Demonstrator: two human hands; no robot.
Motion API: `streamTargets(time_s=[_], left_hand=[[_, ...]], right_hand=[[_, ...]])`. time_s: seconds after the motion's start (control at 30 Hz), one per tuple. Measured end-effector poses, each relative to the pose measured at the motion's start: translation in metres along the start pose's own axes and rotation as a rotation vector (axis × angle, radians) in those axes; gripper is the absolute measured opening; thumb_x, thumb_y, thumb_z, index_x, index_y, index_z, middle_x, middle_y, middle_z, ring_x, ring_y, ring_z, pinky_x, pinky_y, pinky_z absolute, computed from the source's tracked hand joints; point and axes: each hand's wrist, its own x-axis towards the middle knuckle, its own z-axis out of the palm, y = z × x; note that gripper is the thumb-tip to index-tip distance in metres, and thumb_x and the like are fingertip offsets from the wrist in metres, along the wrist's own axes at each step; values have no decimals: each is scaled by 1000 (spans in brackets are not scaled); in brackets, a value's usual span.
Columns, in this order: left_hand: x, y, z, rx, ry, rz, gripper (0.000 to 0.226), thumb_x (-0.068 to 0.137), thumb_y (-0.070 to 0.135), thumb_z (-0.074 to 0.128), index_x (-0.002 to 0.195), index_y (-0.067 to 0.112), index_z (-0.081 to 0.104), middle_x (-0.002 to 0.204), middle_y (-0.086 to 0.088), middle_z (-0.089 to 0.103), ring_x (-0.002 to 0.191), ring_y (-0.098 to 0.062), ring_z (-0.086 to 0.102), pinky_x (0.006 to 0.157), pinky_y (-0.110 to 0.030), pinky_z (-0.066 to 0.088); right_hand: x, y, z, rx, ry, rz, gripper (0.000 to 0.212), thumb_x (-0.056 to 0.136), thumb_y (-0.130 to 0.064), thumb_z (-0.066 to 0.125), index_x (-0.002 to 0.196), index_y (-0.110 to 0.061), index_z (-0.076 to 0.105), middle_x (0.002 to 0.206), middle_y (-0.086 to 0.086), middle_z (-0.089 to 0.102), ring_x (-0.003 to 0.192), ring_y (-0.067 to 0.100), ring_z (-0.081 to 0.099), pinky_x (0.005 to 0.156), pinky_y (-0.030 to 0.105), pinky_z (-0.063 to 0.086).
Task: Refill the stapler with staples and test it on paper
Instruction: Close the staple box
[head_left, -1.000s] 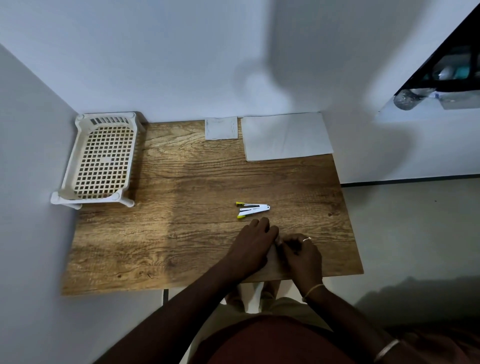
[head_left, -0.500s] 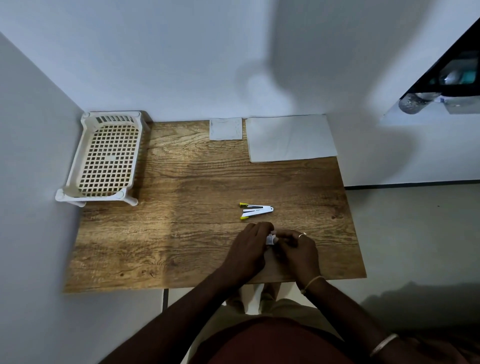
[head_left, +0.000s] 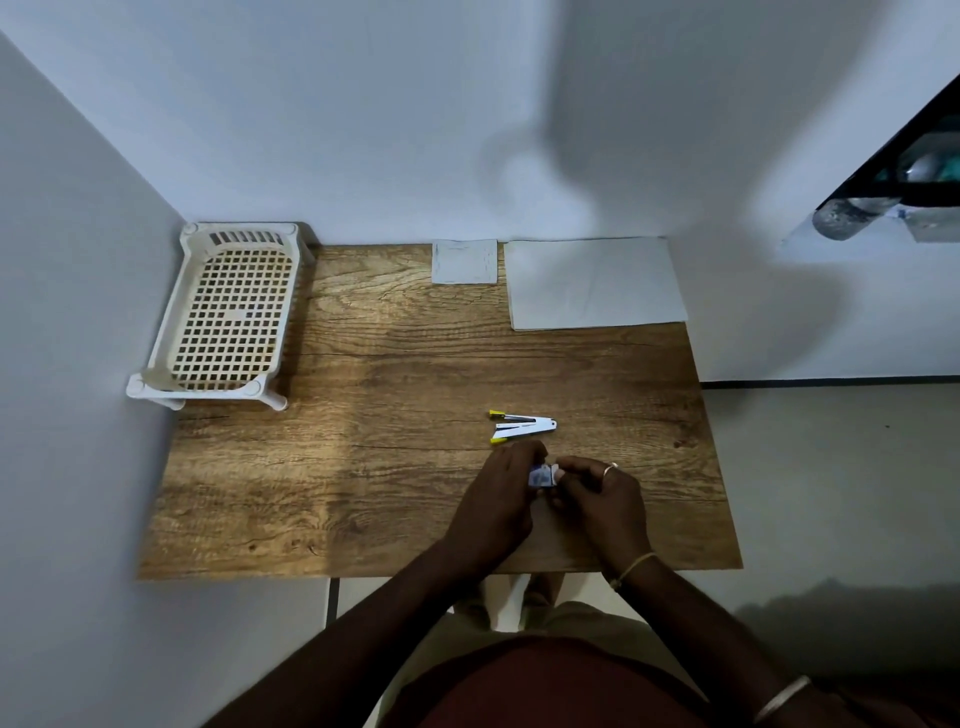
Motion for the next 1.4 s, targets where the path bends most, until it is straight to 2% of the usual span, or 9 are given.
streamTargets(time_s=[0.13, 0.33, 0.43, 0.67, 0.83, 1.07, 1.2, 1.33, 1.4], left_hand=[[0, 0, -2, 9, 18, 21, 41, 84, 3, 64, 115, 25, 49, 113, 6, 54, 103, -8, 47, 79, -21, 40], [1, 0, -4, 10, 42, 4, 39, 87, 9, 67, 115, 28, 48, 111, 12, 51, 98, 1, 44, 73, -10, 37], [2, 0, -3, -20, 53, -20, 39, 89, 11, 68, 116, 29, 47, 111, 10, 55, 98, -3, 50, 75, -17, 44], [-1, -5, -4, -100, 44, -96, 38, 90, 14, 67, 116, 33, 46, 111, 11, 57, 95, 2, 51, 74, -8, 38], [-3, -10, -5, -123, 56, -94, 30, 94, 22, 65, 115, 32, 47, 109, 13, 57, 96, 0, 54, 76, -8, 40], [6, -15, -12, -88, 48, -56, 31, 93, 21, 65, 116, 33, 47, 111, 5, 61, 99, -3, 53, 80, -14, 41], [33, -11, -26, -16, 132, 13, 26, 92, 20, 68, 114, 21, 55, 103, -2, 67, 92, -14, 59, 81, -27, 46], [56, -12, -33, 74, 125, 25, 26, 93, 25, 68, 114, 23, 53, 99, 1, 68, 89, -18, 61, 87, -35, 43], [62, -15, -32, 100, 104, 31, 28, 93, 26, 68, 116, 22, 53, 101, 1, 69, 92, -20, 62, 89, -36, 42]], right_hand=[[1, -2, -1, -139, -36, -50, 18, 87, -22, 75, 105, -24, 78, 98, -9, 78, 94, 8, 72, 87, 32, 57], [-1, -5, -1, -9, -43, 19, 13, 83, -18, 80, 92, -27, 79, 90, -12, 78, 86, 4, 73, 80, 28, 59], [-5, -6, 1, -65, -57, -48, 15, 82, -20, 80, 93, -31, 79, 91, -19, 77, 89, -6, 70, 84, 21, 52], [-6, 3, 6, 71, -118, 72, 22, 84, -15, 78, 101, -28, 79, 98, -11, 78, 95, 8, 73, 86, 33, 58], [-4, 4, 12, 220, -111, 212, 20, 79, -9, 81, 96, -21, 81, 97, 3, 79, 93, 24, 75, 74, 32, 60], [9, -11, 16, 223, -92, 220, 22, 77, -8, 83, 98, -11, 76, 90, 6, 79, 81, 16, 76, 59, 22, 57], [25, -31, 16, 106, -56, 60, 25, 78, -14, 84, 101, -13, 73, 89, 2, 78, 80, 8, 75, 65, 17, 57], [41, -40, 19, -219, -27, -173, 31, 84, -28, 79, 113, -19, 73, 104, -9, 73, 92, -1, 67, 81, 15, 51], [47, -40, 20, -390, -22, -270, 31, 89, -32, 73, 118, -23, 71, 106, -8, 70, 95, 4, 64, 81, 19, 49]])
